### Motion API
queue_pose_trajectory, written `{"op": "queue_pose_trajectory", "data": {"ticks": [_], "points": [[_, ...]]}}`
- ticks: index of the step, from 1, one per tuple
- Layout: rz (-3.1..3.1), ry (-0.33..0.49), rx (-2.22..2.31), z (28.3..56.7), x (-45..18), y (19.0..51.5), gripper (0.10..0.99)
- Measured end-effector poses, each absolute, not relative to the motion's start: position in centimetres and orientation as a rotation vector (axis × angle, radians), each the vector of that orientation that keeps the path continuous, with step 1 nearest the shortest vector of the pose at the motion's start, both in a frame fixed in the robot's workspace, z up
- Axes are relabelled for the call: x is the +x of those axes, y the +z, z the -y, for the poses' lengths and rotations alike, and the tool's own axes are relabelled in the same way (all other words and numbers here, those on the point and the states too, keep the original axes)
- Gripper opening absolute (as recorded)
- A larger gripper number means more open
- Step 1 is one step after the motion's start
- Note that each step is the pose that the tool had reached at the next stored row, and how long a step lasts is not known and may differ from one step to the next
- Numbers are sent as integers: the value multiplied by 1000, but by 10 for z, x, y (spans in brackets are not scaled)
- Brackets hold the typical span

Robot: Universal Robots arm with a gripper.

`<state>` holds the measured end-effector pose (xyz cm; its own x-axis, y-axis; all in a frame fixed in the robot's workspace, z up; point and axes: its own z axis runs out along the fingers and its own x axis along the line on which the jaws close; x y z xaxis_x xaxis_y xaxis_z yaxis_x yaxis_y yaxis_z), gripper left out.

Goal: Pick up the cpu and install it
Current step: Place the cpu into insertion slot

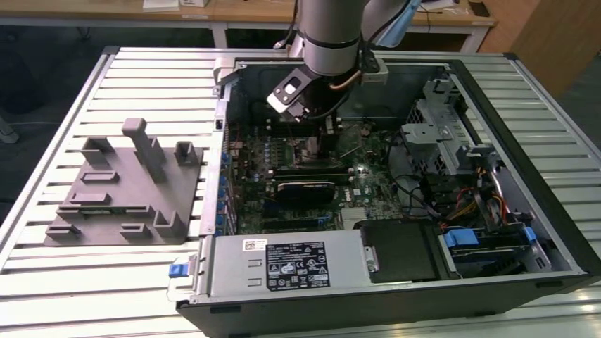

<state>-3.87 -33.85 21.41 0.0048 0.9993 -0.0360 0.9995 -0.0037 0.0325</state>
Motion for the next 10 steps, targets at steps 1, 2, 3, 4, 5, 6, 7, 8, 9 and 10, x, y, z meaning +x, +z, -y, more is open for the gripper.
{"op": "queue_pose_trajectory", "data": {"ticks": [1,2,3,4,5,6,7,8,9,10], "points": [[-2183,-4,2192,337,-39,214,541],[-2182,-4,2192,336,-40,213,541],[-2182,-5,2191,335,-40,213,541],[-2181,-7,2190,334,-40,212,541],[-2179,-11,2188,334,-40,211,541],[-2177,-15,2186,333,-41,210,541],[-2175,-20,2183,333,-41,210,541],[-2173,-24,2182,332,-42,209,541],[-2172,-26,2181,331,-42,208,541],[-2172,-27,2180,331,-43,207,541]]}}
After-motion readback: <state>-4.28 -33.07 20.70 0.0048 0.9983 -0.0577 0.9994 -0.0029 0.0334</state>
